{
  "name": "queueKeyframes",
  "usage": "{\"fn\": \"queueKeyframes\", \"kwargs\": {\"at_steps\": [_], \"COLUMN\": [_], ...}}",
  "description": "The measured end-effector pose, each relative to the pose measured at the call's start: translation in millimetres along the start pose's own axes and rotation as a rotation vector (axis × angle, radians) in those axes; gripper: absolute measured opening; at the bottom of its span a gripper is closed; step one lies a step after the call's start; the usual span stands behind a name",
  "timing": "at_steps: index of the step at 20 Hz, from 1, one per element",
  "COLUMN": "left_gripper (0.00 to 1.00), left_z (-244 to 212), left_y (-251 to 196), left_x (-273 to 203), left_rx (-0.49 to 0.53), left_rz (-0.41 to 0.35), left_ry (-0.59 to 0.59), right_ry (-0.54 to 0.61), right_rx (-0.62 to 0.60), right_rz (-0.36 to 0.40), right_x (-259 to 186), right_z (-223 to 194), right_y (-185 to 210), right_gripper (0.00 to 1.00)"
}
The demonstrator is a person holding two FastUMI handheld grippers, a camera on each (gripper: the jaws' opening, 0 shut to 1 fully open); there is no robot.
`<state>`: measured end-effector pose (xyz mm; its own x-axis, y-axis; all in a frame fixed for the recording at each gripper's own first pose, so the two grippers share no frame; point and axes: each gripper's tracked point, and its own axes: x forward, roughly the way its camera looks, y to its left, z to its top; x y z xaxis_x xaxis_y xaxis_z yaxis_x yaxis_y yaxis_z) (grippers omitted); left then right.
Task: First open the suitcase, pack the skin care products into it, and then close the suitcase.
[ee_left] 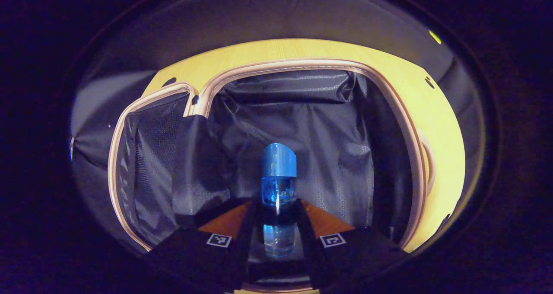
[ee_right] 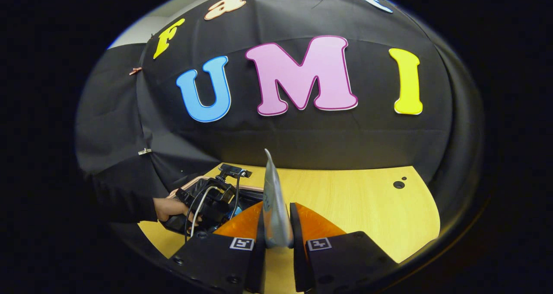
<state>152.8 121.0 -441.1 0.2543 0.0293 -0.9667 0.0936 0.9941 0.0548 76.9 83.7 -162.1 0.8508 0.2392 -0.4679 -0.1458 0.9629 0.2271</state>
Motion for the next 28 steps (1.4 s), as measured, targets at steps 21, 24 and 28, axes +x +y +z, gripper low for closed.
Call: {"fn": "queueKeyframes", "kwargs": {"at_steps": [21,24,28], "left_gripper": [0.93,0.94,0.93], "left_z": [-134.9,-138.2,-137.1], "left_y": [99.2,95.6,96.3], "left_x": [-200.5,-201.6,-201.9], "left_rx": [-0.48,-0.454,-0.418], "left_rz": [-0.007,-0.006,0.011], "left_ry": [-0.493,-0.481,-0.478], "right_ry": [0.714,0.782,0.796], "right_rx": [0.138,0.184,0.258], "right_rz": [-0.111,-0.157,-0.218], "right_x": [187.3,194.6,199.3], "right_z": [-220.2,-238.8,-237.4], "right_y": [95.2,91.7,93.3], "right_gripper": [0.3,0.3,0.3]}}
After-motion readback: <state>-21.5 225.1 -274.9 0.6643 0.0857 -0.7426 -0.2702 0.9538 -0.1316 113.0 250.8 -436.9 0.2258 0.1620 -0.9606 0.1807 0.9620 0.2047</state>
